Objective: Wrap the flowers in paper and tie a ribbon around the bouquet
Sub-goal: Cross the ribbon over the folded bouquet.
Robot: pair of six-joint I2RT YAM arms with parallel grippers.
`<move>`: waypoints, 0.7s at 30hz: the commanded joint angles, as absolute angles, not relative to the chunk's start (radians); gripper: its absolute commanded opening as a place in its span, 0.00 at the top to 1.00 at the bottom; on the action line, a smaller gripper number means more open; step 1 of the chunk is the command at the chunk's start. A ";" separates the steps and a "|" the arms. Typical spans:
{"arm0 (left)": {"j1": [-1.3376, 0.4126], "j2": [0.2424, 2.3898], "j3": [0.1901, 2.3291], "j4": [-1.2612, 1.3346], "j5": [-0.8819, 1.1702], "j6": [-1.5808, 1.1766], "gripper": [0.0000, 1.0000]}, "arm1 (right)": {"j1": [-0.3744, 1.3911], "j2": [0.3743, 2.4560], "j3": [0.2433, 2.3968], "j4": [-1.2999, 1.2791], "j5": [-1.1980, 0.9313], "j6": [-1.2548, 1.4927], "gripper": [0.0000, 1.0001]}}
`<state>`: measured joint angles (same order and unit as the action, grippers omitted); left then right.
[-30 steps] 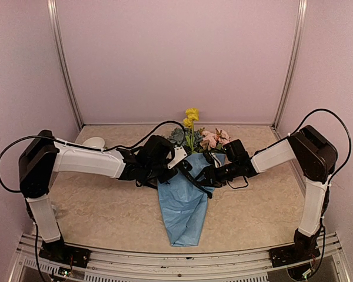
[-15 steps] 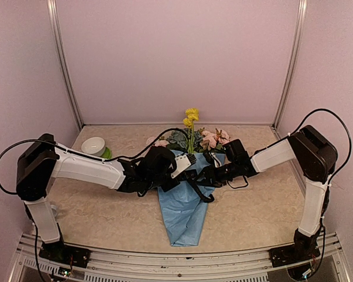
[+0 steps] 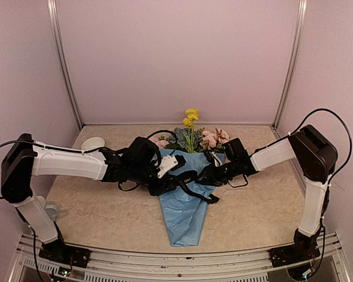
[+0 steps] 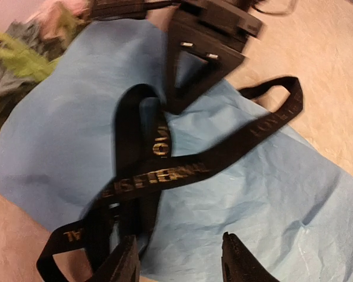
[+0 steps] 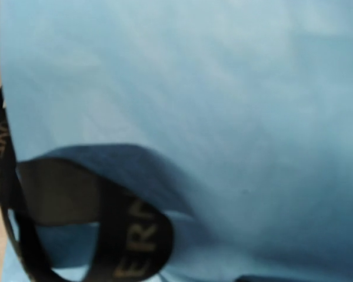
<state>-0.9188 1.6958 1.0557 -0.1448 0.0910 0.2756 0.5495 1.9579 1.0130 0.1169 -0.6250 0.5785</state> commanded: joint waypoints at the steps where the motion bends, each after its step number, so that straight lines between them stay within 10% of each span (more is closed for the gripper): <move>1: -0.725 1.682 1.087 -0.130 0.232 0.005 0.54 | 0.552 1.943 1.018 0.112 -0.621 0.586 0.60; 21: -0.780 1.889 1.176 -0.222 0.309 0.084 0.53 | 0.552 1.895 0.997 0.138 -0.655 0.609 0.69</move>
<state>-0.7853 1.7966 1.1023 -0.1204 0.2886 0.0341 0.5495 1.9388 1.0084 0.1246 -0.6353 0.6064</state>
